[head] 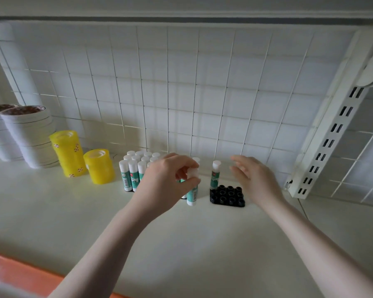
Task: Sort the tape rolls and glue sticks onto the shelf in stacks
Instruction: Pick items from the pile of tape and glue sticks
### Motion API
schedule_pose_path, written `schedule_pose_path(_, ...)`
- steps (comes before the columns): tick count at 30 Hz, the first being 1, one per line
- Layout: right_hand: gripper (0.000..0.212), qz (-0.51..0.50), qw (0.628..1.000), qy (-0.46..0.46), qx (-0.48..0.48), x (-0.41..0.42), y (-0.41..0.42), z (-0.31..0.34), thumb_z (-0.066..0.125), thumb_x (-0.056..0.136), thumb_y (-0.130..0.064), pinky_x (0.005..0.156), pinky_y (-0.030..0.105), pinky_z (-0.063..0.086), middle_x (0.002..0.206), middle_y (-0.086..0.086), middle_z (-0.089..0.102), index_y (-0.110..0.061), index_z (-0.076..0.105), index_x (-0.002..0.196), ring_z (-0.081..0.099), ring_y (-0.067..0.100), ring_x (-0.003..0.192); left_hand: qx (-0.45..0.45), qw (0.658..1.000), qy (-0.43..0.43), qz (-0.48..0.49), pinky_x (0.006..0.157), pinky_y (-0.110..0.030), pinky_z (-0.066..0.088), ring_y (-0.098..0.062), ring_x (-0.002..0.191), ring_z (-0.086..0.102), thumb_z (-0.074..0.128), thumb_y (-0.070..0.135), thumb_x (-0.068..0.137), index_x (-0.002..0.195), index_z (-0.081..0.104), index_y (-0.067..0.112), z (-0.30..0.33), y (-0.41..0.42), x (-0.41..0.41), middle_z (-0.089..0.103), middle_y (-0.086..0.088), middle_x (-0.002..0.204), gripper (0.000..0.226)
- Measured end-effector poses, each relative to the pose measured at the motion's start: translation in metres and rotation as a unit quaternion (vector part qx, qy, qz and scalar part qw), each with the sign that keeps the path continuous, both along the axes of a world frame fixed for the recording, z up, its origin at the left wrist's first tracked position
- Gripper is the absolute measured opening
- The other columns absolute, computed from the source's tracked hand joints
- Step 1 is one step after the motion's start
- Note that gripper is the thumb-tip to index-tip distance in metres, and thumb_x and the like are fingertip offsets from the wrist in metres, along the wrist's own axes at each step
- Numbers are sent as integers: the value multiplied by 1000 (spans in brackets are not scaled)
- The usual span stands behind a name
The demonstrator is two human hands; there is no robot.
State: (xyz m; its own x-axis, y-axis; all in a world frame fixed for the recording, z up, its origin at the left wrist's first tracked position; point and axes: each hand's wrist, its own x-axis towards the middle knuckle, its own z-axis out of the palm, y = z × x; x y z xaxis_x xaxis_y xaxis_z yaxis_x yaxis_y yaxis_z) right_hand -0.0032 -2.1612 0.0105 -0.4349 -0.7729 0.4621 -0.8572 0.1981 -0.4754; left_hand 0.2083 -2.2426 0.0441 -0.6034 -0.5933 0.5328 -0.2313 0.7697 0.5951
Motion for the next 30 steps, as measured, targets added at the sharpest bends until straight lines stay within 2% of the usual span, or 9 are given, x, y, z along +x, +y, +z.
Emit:
schedule_pose_path(5, 22, -58, 993, 60, 89, -23, 42, -8, 53, 93, -23, 79, 38, 48, 100, 8, 66, -11, 66, 106, 60, 30, 96, -27, 999, -32, -28, 75, -24, 48, -4, 76, 58, 72, 19, 75, 95, 69, 22, 17, 0, -33, 63, 6, 85, 20)
schedule_pose_path(9, 18, -88, 987, 63, 122, -32, 66, -19, 53, 92, -20, 79, 36, 46, 100, 4, 65, -14, 68, 101, 58, 27, 98, -32, 997, -64, -42, 79, -29, 49, -9, 80, 59, 71, 20, 76, 95, 68, 21, 21, -4, -62, 64, 4, 87, 19)
schedule_pose_path(17, 23, -108, 986, 12, 125, -44, 80, -32, 54, 92, -24, 82, 32, 44, 110, 3, 64, -15, 66, 109, 58, 27, 103, -45, 991, -123, -18, 81, -26, 46, -10, 92, 58, 69, 25, 79, 100, 67, 20, 9, -15, -110, 66, 6, 96, 21)
schedule_pose_path(21, 27, -111, 986, -15, 122, -47, 83, -31, 54, 93, -27, 91, 32, 43, 120, 0, 62, -19, 64, 117, 55, 23, 113, -48, 990, -130, -1, 80, -25, 44, -10, 93, 57, 68, 26, 79, 99, 67, 20, -4, -20, -122, 66, 8, 95, 21)
schedule_pose_path(30, 33, -103, 985, -5, 138, -50, 81, -29, 51, 94, -32, 93, 28, 41, 128, -4, 57, -24, 58, 125, 53, 19, 116, -13, 988, -154, 26, 79, -30, 49, -12, 92, 58, 66, 28, 79, 97, 66, 24, -13, -28, -133, 65, 9, 96, 19)
